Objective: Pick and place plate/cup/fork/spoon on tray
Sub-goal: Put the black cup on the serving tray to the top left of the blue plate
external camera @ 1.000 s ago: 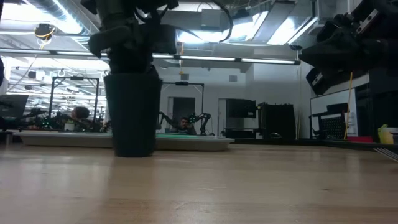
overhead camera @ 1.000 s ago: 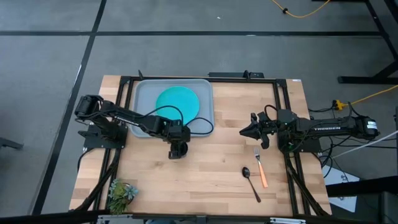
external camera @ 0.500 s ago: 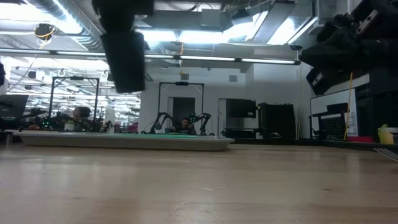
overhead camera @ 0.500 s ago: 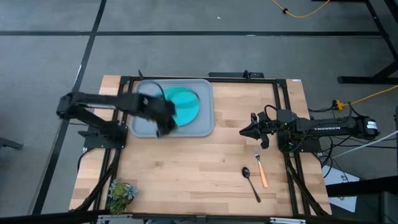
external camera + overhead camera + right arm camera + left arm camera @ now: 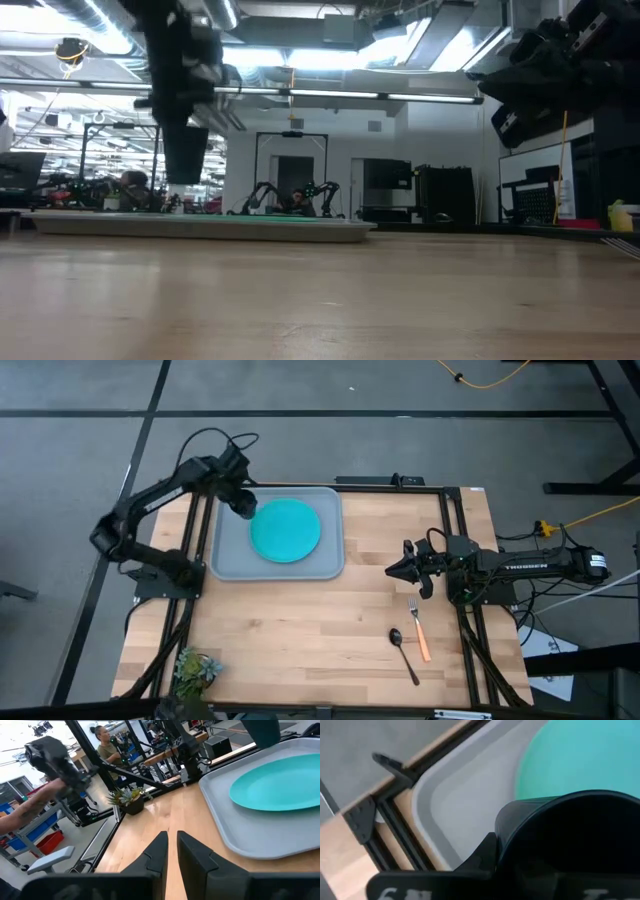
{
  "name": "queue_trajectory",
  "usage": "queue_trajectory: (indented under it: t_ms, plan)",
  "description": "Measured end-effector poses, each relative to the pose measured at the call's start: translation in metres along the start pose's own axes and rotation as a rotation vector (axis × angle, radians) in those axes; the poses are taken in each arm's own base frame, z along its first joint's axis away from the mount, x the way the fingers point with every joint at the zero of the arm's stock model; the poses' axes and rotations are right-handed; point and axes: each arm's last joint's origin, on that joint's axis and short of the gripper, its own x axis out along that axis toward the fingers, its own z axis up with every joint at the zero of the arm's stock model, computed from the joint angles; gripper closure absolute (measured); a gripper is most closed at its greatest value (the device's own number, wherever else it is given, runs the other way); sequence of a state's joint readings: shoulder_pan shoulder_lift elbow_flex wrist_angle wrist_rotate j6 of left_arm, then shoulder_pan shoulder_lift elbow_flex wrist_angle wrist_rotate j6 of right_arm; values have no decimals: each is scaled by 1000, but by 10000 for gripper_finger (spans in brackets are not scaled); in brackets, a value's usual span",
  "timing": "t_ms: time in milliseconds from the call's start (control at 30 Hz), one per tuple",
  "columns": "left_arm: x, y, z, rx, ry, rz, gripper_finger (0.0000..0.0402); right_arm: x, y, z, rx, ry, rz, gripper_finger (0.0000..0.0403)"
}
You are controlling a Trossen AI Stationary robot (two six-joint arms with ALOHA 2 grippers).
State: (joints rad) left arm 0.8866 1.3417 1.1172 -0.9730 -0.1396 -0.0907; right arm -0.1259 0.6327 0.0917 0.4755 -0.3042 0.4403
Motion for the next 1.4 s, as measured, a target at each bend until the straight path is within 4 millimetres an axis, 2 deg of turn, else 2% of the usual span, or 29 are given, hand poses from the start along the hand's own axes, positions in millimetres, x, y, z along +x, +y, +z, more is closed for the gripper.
queue_trajectory:
  t_ms: [233,533,700,1033,1400]
  plan:
    - [44,29,9,-81,128,71,401,0,0,0,-1,-4,2,357]
    - [70,39,14,-116,176,87,385,0,0,0,2,-3,3,357]
    - [71,40,14,-121,183,90,373,0,0,0,3,-2,6,357]
    - [71,40,13,-120,193,75,377,0,0,0,2,-2,6,357]
    - [70,42,11,-104,210,183,377,0,0,0,1,-2,6,357]
